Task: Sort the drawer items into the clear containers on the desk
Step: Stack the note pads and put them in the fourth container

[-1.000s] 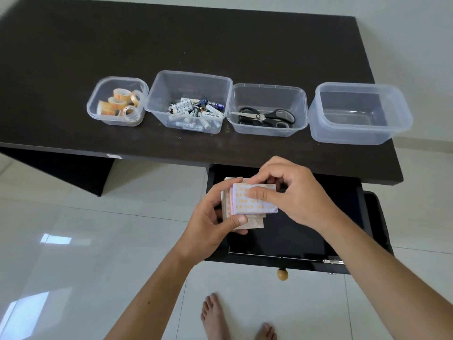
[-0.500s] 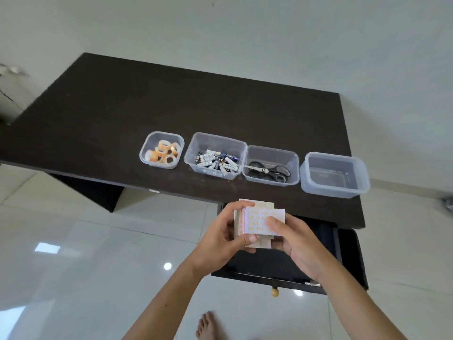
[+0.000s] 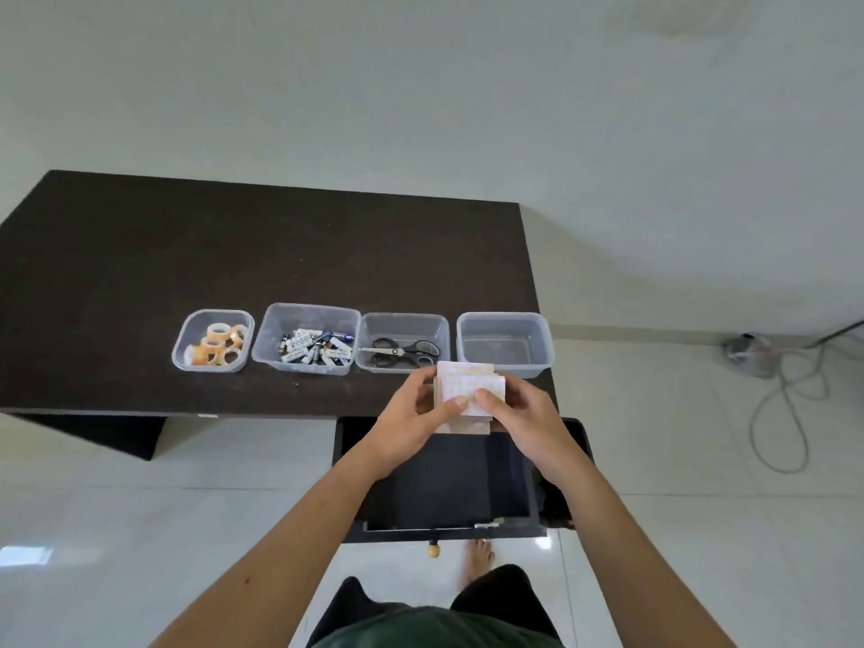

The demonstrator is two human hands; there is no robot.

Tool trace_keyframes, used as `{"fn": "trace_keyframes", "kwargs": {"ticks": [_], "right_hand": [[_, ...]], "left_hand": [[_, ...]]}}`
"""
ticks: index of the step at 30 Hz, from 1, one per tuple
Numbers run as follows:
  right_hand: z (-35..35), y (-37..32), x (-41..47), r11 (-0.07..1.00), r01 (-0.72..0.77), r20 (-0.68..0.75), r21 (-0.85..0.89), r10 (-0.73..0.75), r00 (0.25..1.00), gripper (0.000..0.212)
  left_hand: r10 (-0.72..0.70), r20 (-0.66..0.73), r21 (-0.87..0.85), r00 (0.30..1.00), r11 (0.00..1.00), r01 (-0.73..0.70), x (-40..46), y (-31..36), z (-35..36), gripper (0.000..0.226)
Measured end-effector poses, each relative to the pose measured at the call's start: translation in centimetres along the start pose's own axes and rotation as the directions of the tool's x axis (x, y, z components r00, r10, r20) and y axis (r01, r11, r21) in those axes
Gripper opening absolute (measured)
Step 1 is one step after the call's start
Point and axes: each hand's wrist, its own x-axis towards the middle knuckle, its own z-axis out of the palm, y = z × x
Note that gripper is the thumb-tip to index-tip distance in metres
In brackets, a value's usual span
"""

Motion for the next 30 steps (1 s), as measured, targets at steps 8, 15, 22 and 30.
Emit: {"fn": "trace_keyframes", "kwargs": {"ticks": [8,15,22,30], "right_hand": [[-6.2,0.6,6.0,0.991,0.042,-0.011,-0.127,-0.043,0.999,0.036],[-9.1,1.3,12.1,0.983,0.039,-0.005,-0.178,-0.041,0.999,0.054],[-9.4,3.2,17.1,0.973,-0.057,0.041,-0.222,0.068,0.997,0.041],[-8.6,3.1,20.4,0.915,-0.152,0.029,-0.373,0.175,0.984,0.04]], "left_hand": [[0.017,-0.074,-0.012,0.997,1.0,-0.018,7.3,1.0,5.6,0.047],[-0.03,-0.136,0.126,0.99,0.991,0.047,13.2,1.7,7.4,0.04],[-0.223,-0.139,0.348,0.965,0.901,0.259,18.6,0.8,8.1,0.035],[-0.318,-0.221,0.487,0.922,0.784,0.387,21.4,-0.9,7.7,0.047]]}}
